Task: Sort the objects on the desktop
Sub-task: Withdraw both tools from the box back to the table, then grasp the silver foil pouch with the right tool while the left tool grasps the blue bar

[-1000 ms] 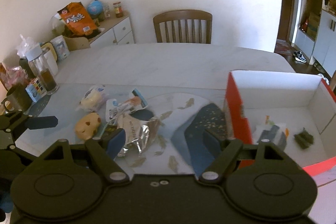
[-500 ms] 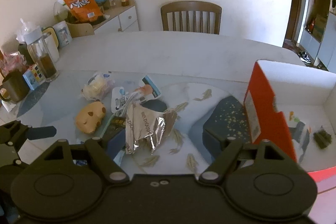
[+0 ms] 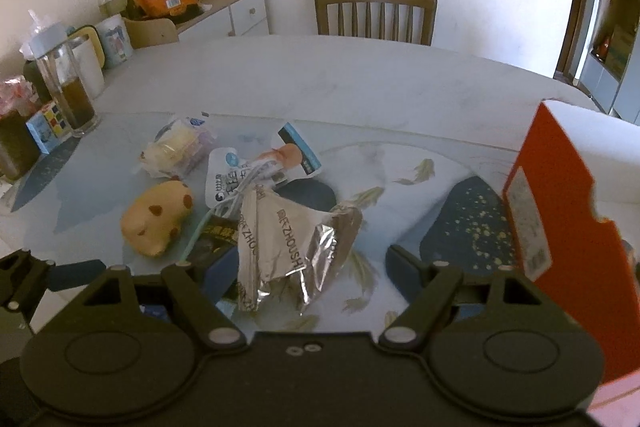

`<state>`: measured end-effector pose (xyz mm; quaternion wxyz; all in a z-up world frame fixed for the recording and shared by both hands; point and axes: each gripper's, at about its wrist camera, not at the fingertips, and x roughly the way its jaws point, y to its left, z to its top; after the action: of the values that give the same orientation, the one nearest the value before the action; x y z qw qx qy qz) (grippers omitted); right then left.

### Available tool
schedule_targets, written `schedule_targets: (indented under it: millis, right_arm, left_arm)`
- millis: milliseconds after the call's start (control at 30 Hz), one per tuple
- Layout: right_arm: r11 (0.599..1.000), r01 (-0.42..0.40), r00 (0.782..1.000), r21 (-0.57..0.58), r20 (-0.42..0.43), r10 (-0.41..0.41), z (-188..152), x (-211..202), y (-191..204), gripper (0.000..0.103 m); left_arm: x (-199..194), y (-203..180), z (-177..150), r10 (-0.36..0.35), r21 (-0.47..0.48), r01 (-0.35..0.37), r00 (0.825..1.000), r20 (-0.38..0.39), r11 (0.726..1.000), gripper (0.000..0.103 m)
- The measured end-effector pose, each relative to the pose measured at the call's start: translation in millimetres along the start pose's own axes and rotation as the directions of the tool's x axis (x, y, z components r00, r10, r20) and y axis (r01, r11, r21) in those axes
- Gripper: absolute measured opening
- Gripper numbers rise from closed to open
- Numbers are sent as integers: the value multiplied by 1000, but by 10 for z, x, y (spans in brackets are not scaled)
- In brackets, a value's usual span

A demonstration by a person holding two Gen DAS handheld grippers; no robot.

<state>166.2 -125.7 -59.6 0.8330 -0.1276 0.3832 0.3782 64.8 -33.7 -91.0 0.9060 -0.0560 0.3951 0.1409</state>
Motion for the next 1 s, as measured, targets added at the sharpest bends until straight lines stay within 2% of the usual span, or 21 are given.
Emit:
schedule_targets:
  millis: [200, 467, 1000]
  right_arm:
    - [1000, 9, 1000, 7, -26, -8, 38, 251, 2, 81]
    - [1000, -18, 999, 24, -48, 19, 33, 471, 7, 79]
    - [998, 28, 998, 51, -57, -25, 5, 475, -271, 74]
  left_arm:
    - [68, -3, 1, 14, -11, -14, 1000, -5, 1000, 103]
    - [114, -20, -26, 8, -21, -9, 1000, -21, 1000, 103]
    - [199, -121, -55, 30, 2, -29, 998, -58, 1000, 103]
